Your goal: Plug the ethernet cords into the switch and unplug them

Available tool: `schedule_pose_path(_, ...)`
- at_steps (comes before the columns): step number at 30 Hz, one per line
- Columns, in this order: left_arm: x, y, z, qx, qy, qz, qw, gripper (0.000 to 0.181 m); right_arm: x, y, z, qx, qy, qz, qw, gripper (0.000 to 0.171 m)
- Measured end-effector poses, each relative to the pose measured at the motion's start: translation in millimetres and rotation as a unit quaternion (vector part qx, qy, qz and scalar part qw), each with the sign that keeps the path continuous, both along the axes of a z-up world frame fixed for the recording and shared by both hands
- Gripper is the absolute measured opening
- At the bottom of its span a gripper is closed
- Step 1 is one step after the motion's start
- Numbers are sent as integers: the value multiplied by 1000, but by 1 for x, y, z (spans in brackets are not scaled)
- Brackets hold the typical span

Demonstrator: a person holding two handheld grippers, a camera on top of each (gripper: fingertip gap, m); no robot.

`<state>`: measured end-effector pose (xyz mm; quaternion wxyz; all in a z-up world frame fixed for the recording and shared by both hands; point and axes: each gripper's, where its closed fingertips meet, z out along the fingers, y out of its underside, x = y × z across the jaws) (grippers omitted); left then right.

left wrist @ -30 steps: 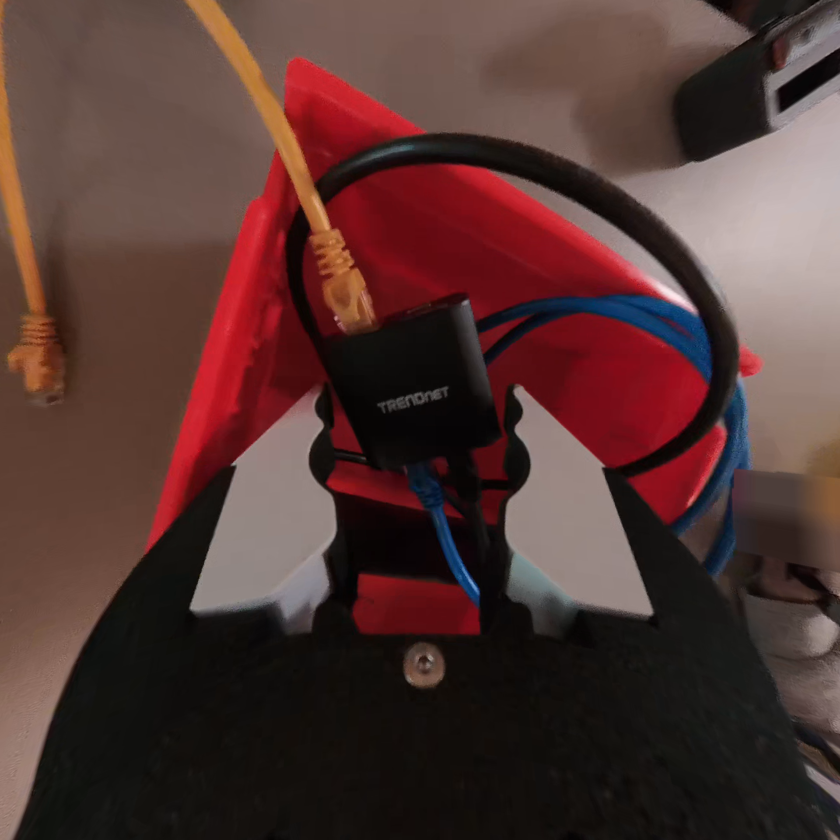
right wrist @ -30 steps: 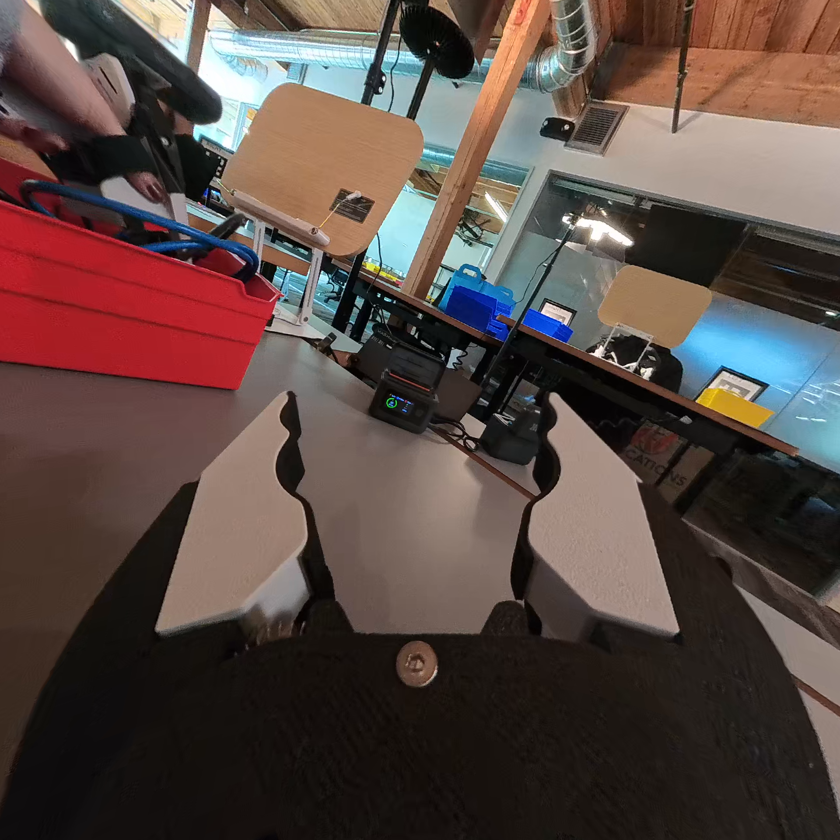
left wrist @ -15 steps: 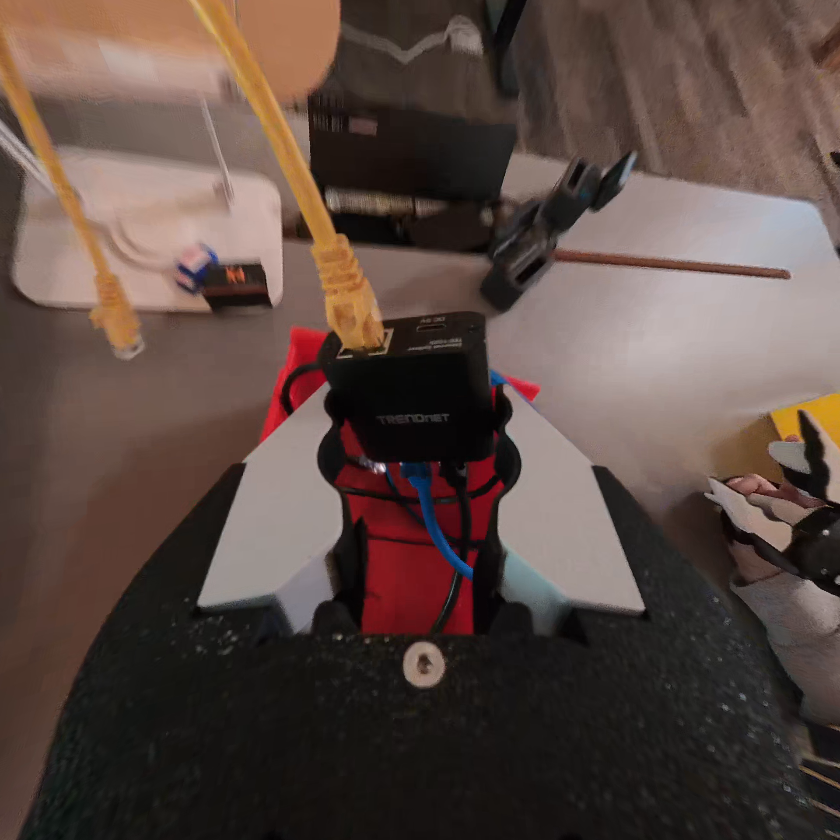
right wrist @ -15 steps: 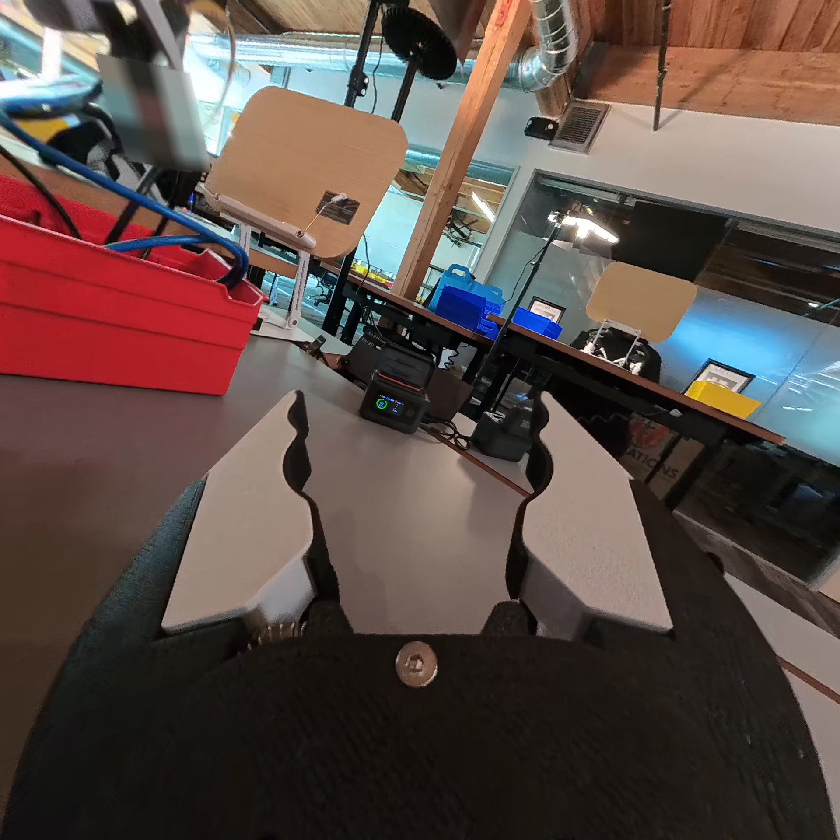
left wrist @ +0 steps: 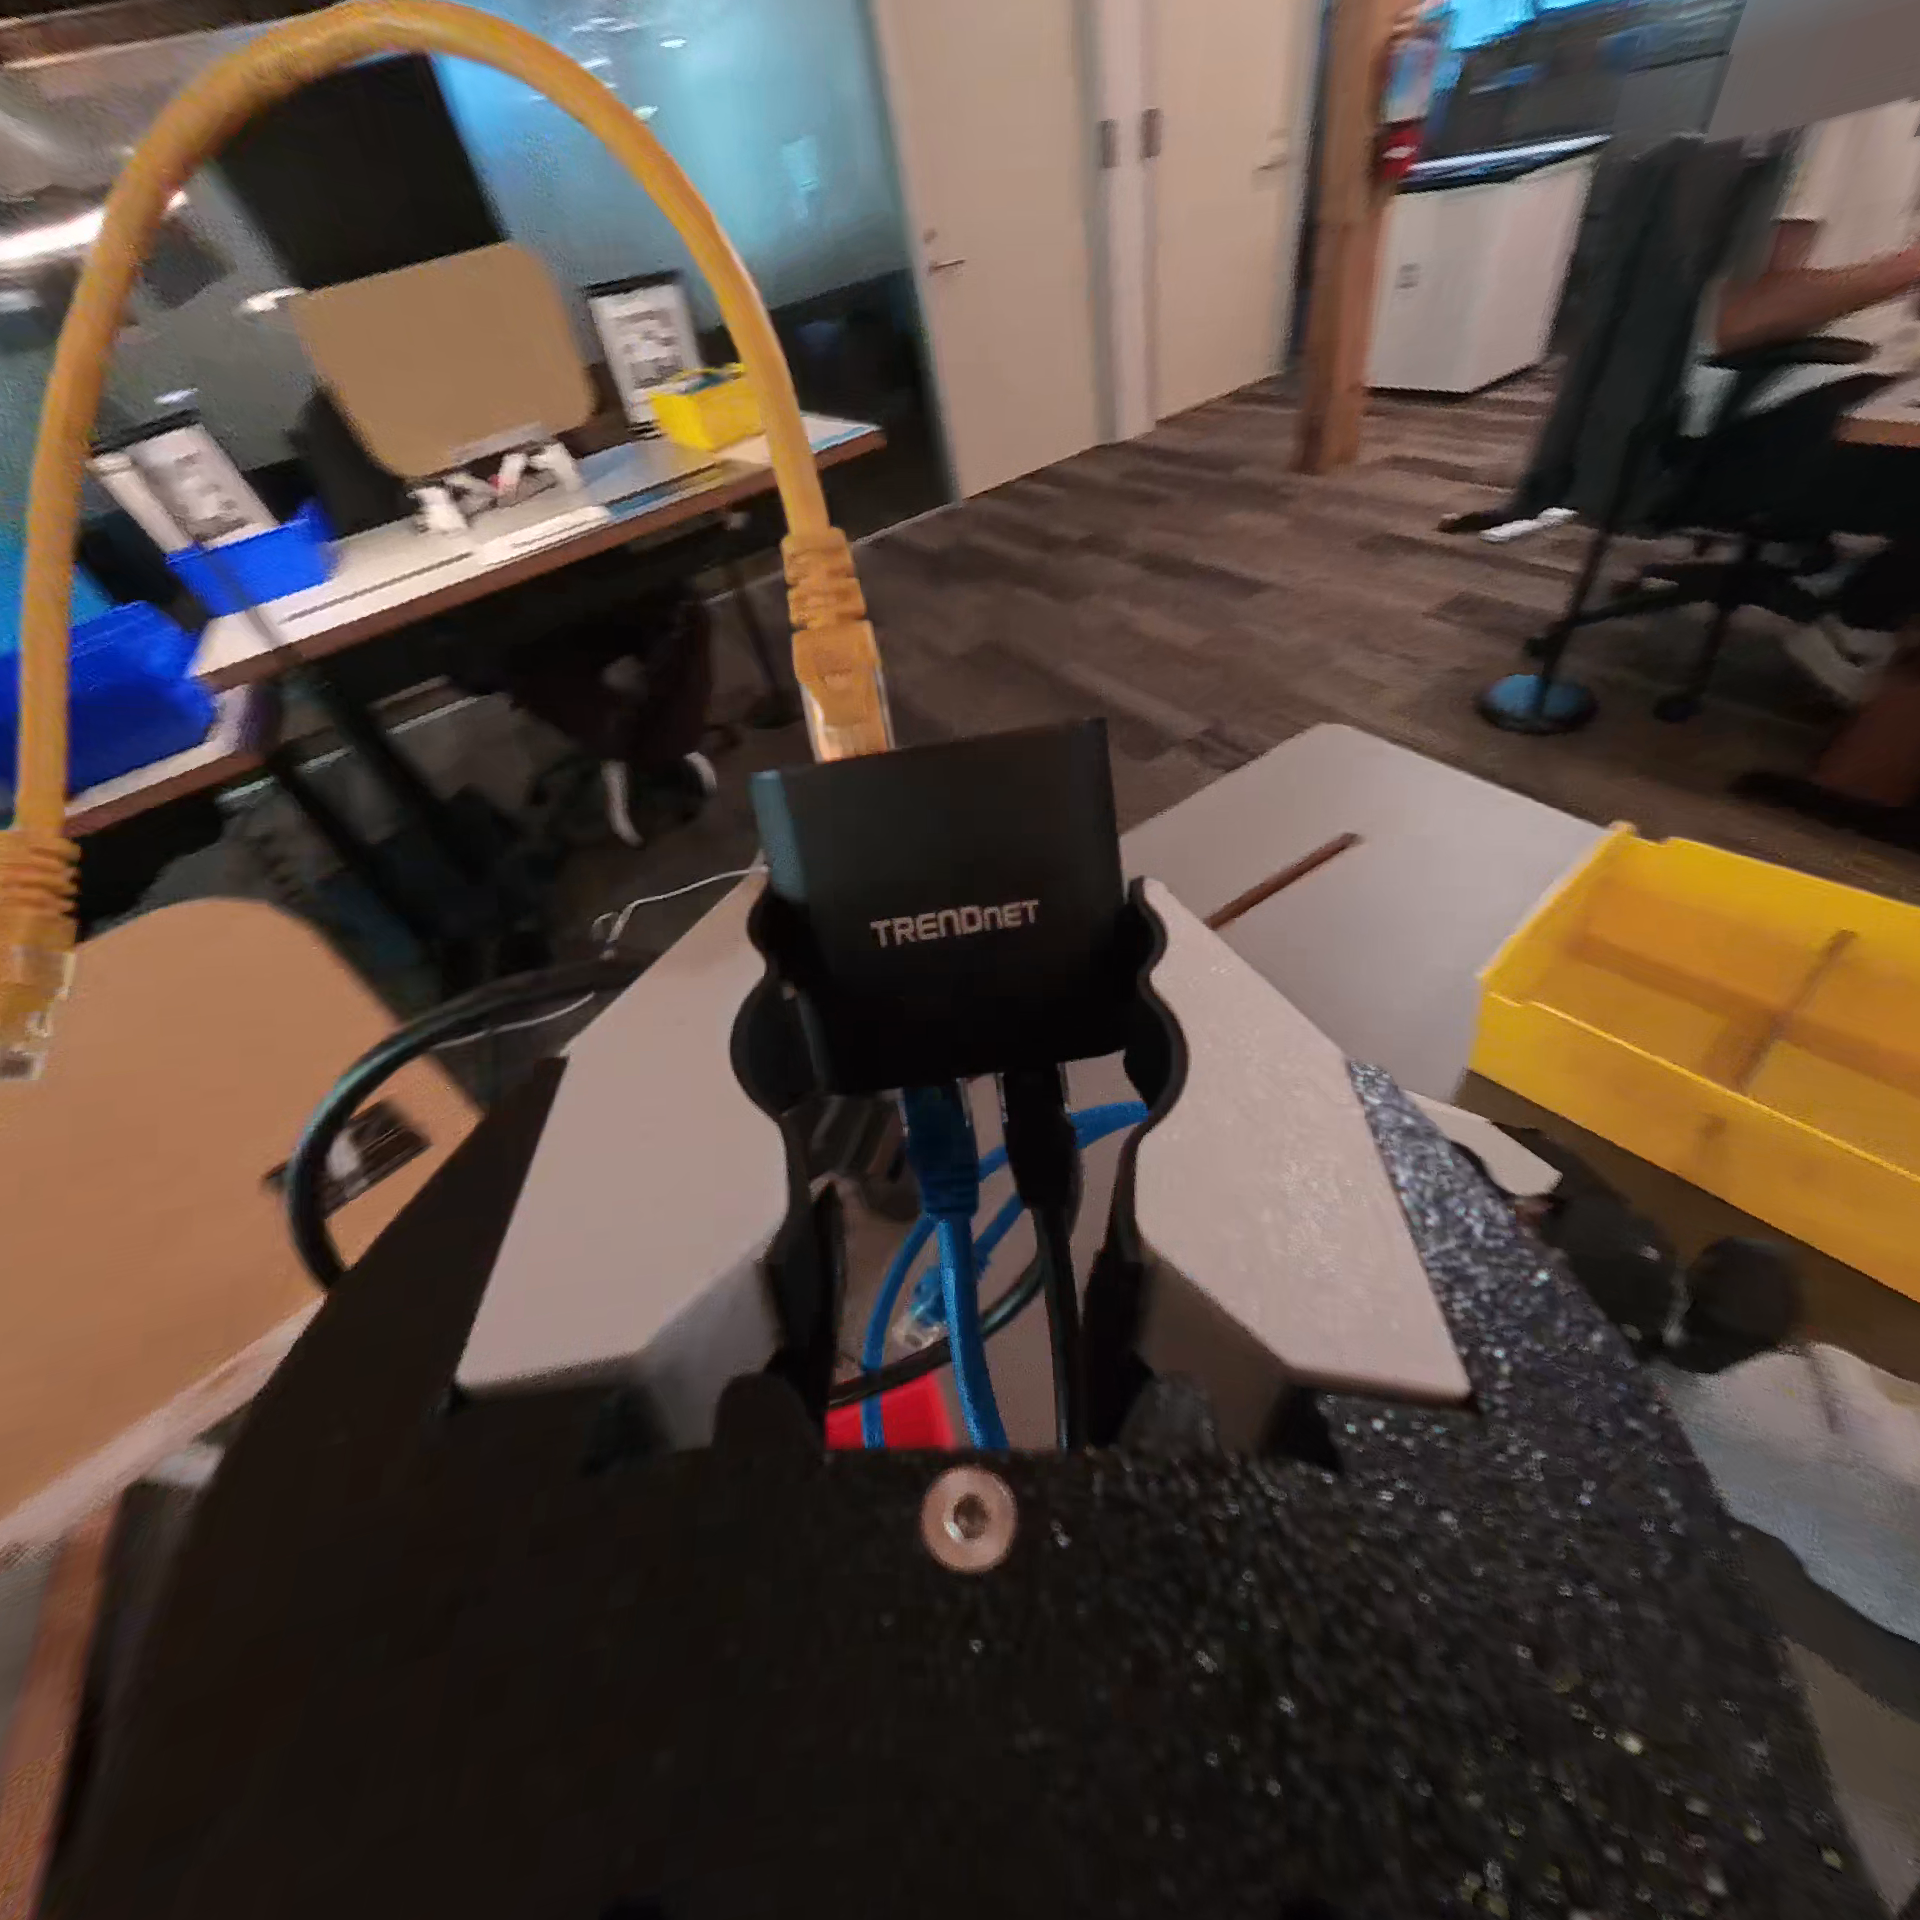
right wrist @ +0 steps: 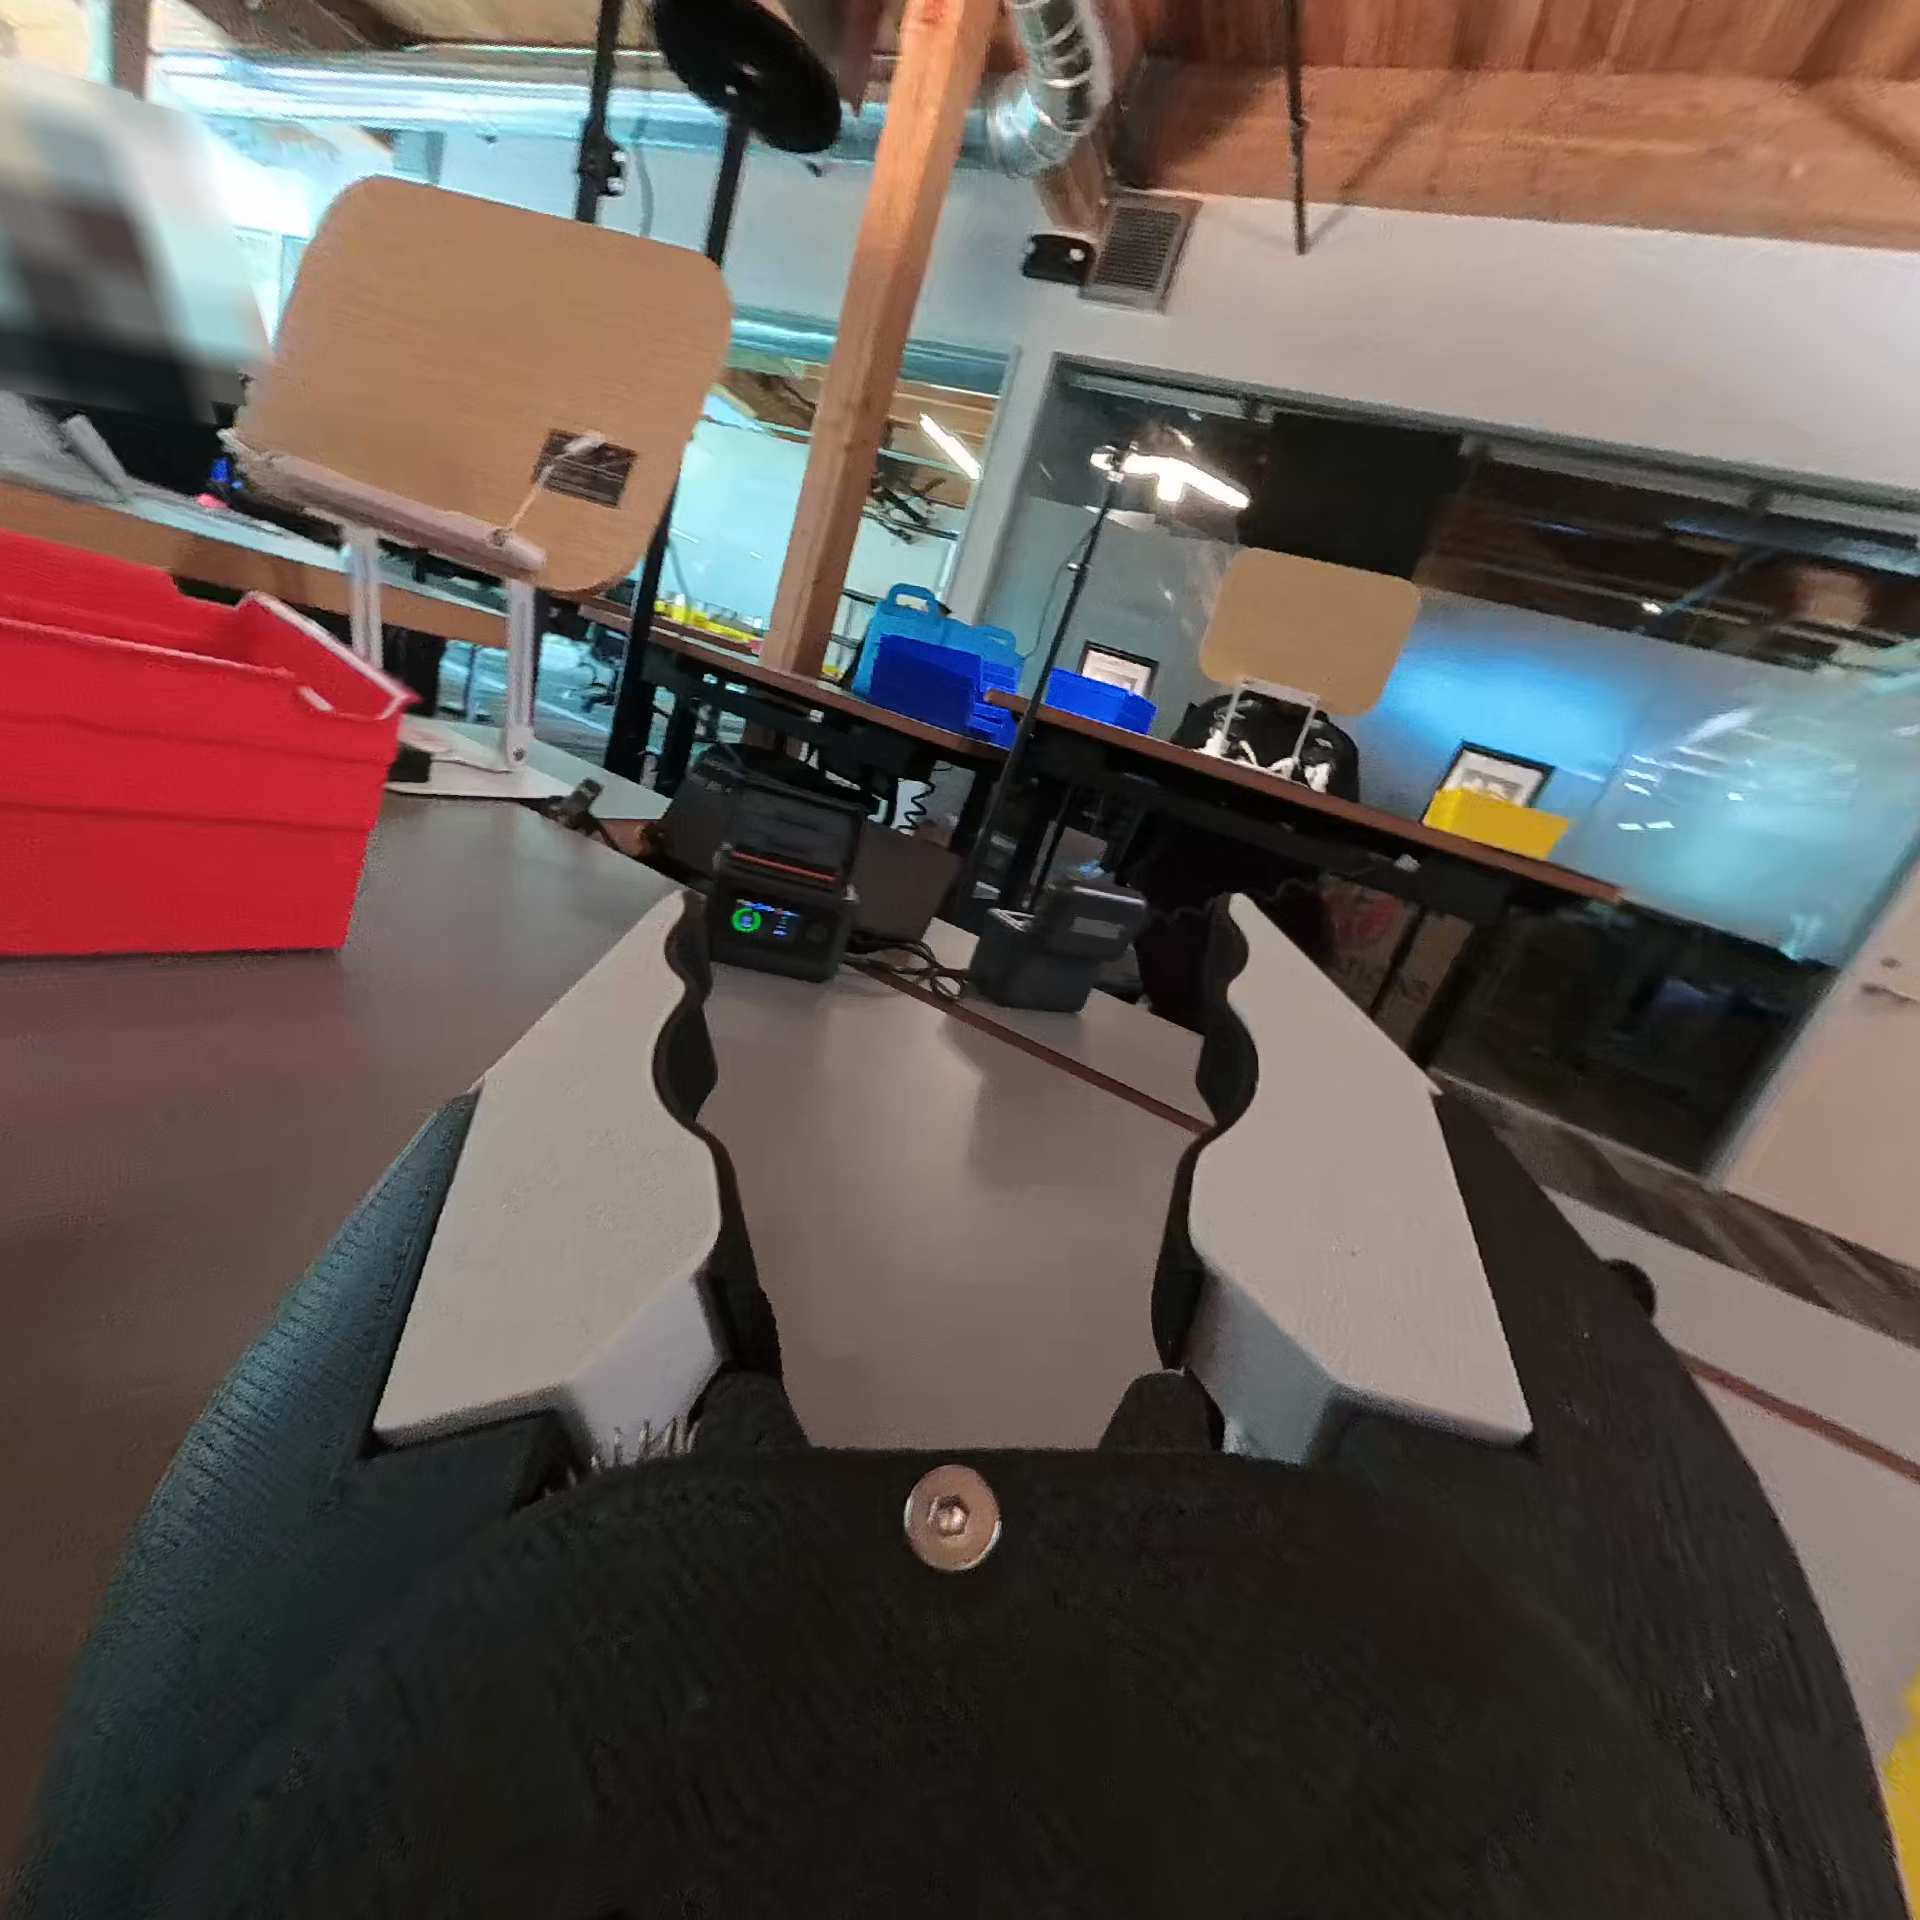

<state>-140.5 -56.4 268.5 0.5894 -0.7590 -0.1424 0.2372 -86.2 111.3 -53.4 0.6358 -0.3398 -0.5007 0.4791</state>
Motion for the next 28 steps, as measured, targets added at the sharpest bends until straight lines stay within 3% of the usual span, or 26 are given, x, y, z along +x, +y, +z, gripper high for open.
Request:
schedule_pose_path(4, 33, 73, -44, -5, -24, -85, 996, 62, 3, 23, 3, -30, 6, -27, 999, 94)
schedule_pose_path(9, 51, 135, -139, 7, -95, -134, 986, 62, 20, 45, 10, 24, 16, -72, 997, 92)
schedule_pose_path(14, 47, 164, -247, -26, -136, -121, 983, 62, 35, 78, 2, 21, -6, -115, 993, 83)
schedule_pose_path(18, 38, 169, -312, -61, -133, -96, 984, 62, 43, 89, -14, 32, -59, -135, 989, 74)
schedule_pose_path(24, 29, 169, -325, -48, -51, -87, 994, 62, 54, 91, -28, 79, -107, -152, 979, 68)
schedule_pose_path(28, 16, 158, -323, -102, 42, -59, 992, 62, 60, 97, -27, 98, -113, -174, 973, 63)
